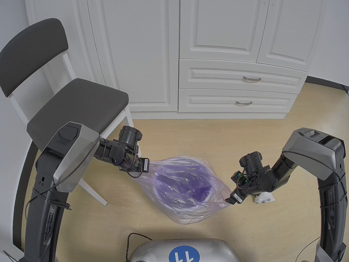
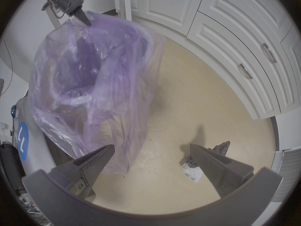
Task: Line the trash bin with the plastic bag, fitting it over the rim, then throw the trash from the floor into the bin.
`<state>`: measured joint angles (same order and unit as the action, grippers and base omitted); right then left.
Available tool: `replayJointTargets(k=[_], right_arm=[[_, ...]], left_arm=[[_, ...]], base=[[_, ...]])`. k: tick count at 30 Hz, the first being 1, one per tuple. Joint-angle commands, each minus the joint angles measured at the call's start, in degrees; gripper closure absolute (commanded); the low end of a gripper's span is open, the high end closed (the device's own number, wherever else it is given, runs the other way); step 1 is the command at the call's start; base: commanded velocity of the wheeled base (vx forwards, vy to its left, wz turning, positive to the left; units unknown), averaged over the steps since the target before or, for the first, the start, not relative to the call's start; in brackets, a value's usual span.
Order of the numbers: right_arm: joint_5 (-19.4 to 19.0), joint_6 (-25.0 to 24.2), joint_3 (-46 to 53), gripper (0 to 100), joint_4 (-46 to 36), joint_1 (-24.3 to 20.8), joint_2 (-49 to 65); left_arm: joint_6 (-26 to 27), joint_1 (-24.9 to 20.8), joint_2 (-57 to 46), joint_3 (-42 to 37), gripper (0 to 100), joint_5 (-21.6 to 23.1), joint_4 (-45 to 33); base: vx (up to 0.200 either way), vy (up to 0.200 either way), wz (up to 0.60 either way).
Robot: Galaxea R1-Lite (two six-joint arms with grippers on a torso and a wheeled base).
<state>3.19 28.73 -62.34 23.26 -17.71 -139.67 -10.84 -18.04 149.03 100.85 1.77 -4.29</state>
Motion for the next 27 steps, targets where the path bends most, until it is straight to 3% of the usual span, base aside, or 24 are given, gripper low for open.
replayJointTargets(k=[1, 5, 10, 13, 18, 27], right_arm=[[0.5, -0.17, -2.34, 0, 0.12, 0.22, -2.89], [0.41, -0.43, -1.73, 0, 2.84, 0.13, -2.36], [0.59, -0.43, 1.17, 0, 8.29, -1.8, 2.21], [0.67, -0.52, 1.43, 0, 9.08, -3.03, 4.32], [4.89, -0.52, 0.29, 0, 10.14, -3.47, 3.96], [8.76, -0.96, -1.82, 0, 29.3, -3.12, -6.93]], left_arm=[[-0.32, 0.64, 1.7, 0.66, 100, -0.1, 2.45], [-0.5, 0.9, 1.44, -0.31, 100, -0.19, 4.55], [1.61, -0.15, -5.24, -9.53, 100, 0.69, 5.96], [2.66, -1.82, -6.3, -11.03, 100, 0.78, 6.66], [2.75, -2.79, -6.91, -12.0, 100, 0.69, 7.02], [2.49, -2.88, -5.24, -11.2, 100, -1.59, 11.59]], base=[[0.0, 0.0, 0.0], [0.0, 0.0, 0.0], [0.0, 0.0, 0.0], [0.0, 0.0, 0.0], [0.0, 0.0, 0.0], [0.0, 0.0, 0.0]])
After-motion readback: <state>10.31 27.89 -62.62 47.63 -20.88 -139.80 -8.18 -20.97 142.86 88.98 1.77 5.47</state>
